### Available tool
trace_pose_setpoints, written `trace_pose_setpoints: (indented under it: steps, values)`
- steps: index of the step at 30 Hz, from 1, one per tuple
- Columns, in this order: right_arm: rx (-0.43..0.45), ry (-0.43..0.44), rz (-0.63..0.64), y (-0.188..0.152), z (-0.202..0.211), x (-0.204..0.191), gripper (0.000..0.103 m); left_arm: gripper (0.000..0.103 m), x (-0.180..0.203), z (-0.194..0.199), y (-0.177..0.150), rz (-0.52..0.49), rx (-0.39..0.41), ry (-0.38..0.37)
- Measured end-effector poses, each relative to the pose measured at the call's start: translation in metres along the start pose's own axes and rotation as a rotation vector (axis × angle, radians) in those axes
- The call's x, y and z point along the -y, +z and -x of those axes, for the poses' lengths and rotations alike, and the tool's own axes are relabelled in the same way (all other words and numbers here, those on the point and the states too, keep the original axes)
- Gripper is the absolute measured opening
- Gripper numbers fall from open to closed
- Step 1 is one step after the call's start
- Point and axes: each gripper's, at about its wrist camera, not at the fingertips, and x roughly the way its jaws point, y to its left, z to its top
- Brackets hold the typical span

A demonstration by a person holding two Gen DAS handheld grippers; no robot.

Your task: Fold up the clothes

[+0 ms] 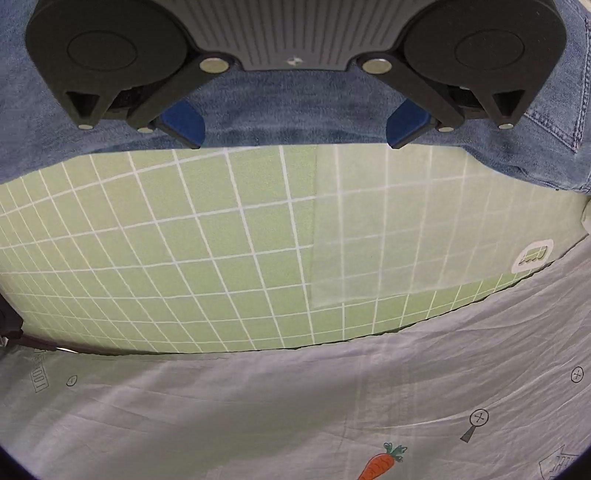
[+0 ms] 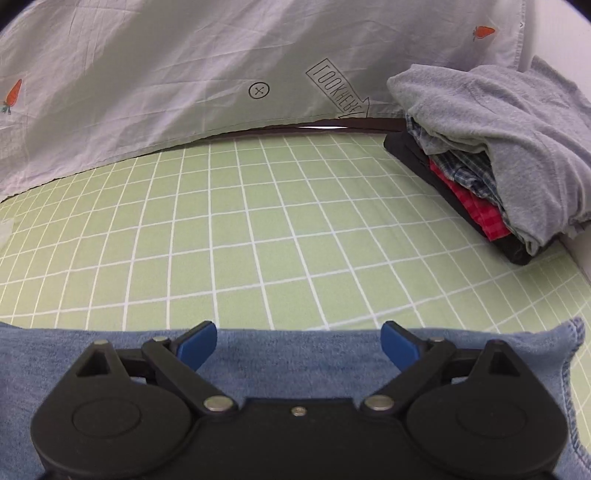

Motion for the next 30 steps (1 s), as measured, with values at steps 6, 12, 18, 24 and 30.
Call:
trace_pose_setpoints:
  steps: [6,12,18,24,30]
  values:
    - [-0.056,0.02,0.017,-0.064,0.041,-0.005,0.097,0.103,0.017,0.026,-0.072,-0.101,-0.051,-0.041]
    - [-0.104,0.048,-0.039,-0.12,0.074,0.0,0.1,0.103,0.006,0.035,-0.118,-0.094,-0.097,-0.059]
    - [-0.092,0.041,-0.045,-0.146,0.103,0.006,0.097,0.103,0.001,0.045,-0.129,-0.074,-0.079,-0.042]
    - [-0.054,0.029,-0.147,-0.15,0.113,0.034,0.082,0.103,0.004,0.051,-0.138,-0.066,-0.058,-0.016]
    - [-0.046,-0.009,-0.307,-0.144,0.102,0.071,0.069,0.103,0.009,0.054,-0.145,-0.074,-0.045,0.009]
